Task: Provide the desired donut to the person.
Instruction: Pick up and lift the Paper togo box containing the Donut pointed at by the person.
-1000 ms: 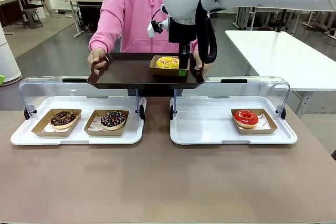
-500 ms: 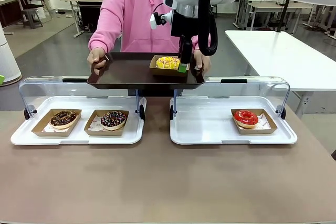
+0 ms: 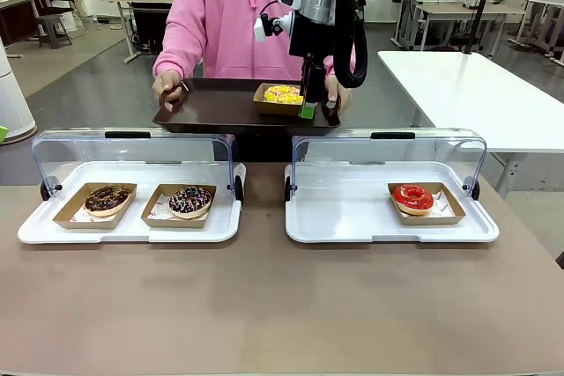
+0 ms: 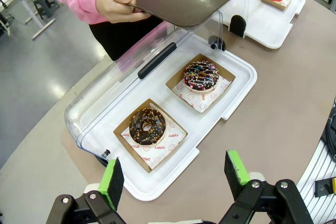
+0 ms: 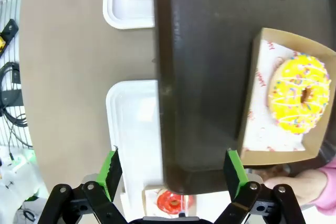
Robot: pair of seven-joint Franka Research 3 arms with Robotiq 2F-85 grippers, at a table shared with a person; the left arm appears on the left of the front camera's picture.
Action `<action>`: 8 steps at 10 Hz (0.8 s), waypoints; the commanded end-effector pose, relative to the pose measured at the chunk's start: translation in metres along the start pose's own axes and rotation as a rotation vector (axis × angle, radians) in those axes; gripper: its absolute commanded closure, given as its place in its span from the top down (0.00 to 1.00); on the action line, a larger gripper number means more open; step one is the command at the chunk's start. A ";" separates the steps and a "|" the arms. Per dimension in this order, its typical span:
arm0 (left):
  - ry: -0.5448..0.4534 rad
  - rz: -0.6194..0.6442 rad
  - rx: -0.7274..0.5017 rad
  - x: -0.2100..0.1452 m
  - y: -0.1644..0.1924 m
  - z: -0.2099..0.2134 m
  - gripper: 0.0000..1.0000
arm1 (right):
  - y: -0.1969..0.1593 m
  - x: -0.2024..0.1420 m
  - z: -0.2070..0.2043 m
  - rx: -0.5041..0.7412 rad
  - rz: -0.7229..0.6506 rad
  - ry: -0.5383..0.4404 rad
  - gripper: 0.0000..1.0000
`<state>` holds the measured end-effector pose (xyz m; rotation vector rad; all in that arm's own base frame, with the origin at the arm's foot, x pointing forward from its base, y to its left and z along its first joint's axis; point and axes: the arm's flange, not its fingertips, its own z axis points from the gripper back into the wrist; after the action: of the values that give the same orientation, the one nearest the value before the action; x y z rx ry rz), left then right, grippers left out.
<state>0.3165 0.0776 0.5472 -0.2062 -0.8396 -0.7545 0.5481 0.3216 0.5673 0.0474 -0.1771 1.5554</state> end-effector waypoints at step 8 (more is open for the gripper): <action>-0.003 0.004 -0.005 -0.001 0.001 0.000 1.00 | 0.000 0.001 -0.004 -0.025 0.004 0.012 1.00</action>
<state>0.3165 0.0776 0.5472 -0.2062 -0.8396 -0.7545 0.5483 0.3217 0.5674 0.0469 -0.1788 1.5553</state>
